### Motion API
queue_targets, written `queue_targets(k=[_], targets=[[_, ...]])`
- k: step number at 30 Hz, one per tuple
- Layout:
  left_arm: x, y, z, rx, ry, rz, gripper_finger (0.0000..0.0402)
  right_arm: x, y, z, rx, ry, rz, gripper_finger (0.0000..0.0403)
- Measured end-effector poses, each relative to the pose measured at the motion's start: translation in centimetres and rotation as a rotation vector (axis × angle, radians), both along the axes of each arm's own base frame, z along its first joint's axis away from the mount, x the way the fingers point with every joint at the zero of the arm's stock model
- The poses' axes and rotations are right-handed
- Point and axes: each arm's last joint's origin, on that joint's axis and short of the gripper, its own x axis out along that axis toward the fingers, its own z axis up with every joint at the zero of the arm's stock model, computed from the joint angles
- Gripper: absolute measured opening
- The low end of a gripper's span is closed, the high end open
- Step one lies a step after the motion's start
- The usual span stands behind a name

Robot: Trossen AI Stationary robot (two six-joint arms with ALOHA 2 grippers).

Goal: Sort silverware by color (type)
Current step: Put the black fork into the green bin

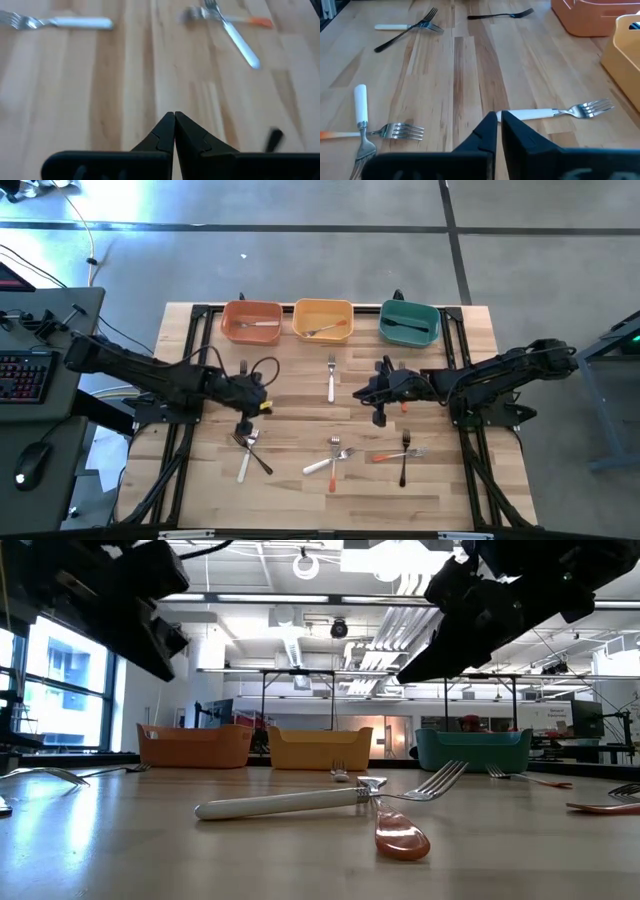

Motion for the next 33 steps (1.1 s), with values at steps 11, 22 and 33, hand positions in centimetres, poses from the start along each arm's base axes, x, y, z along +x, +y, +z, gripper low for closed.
queue_targets(k=[11,22,33], targets=[[0.6,-4.1,-0.1,-0.022,0.329,-0.052,0.0089,0.0,0.0,0.0,-0.029,0.005,0.015,0.0002],[2.7,-8.9,0.1,0.055,0.59,-0.139,0.0156,-0.2,0.0,-0.4,-0.061,0.045,0.03,0.0],[0.8,-10.9,-0.9,0.122,0.661,-0.119,0.0162,-0.2,0.0,-0.3,-0.095,0.044,0.049,0.0]])
